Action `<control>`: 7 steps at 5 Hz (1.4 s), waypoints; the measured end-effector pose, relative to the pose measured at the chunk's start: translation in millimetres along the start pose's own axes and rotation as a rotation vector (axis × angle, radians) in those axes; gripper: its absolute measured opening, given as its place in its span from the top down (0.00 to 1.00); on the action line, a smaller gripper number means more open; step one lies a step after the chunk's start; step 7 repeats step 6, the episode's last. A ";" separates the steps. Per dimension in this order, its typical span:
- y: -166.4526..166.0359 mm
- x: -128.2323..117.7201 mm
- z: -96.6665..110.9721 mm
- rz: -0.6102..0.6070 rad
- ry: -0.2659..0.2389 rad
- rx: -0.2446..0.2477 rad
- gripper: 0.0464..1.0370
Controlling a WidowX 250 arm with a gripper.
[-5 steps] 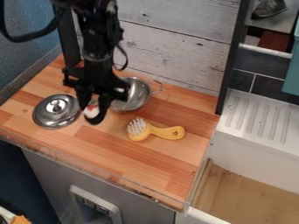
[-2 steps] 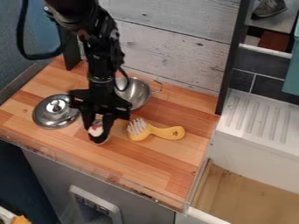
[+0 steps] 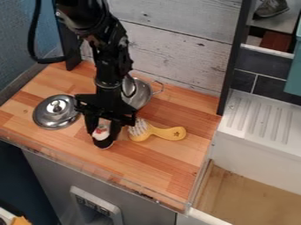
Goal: Take the sushi from the pot and put it on the lower middle part of the table
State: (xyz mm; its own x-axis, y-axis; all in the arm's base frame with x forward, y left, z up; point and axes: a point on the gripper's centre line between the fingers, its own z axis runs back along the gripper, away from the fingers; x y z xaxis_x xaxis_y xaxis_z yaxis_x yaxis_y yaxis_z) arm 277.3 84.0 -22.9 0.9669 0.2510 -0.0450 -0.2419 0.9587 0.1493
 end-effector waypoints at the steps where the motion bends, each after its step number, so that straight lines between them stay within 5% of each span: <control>1: 3.5 0.2 -1.8 0.007 0.005 0.001 0.04; 2: 4.8 -2.5 -0.7 -0.014 0.027 0.002 0.03; 5: 3.6 -6.0 56.0 -0.066 -0.123 -0.015 0.04; 6: -1.4 -6.7 61.7 -0.030 -0.169 0.106 0.04; 7: -1.4 -6.7 61.7 -0.030 -0.169 0.106 0.04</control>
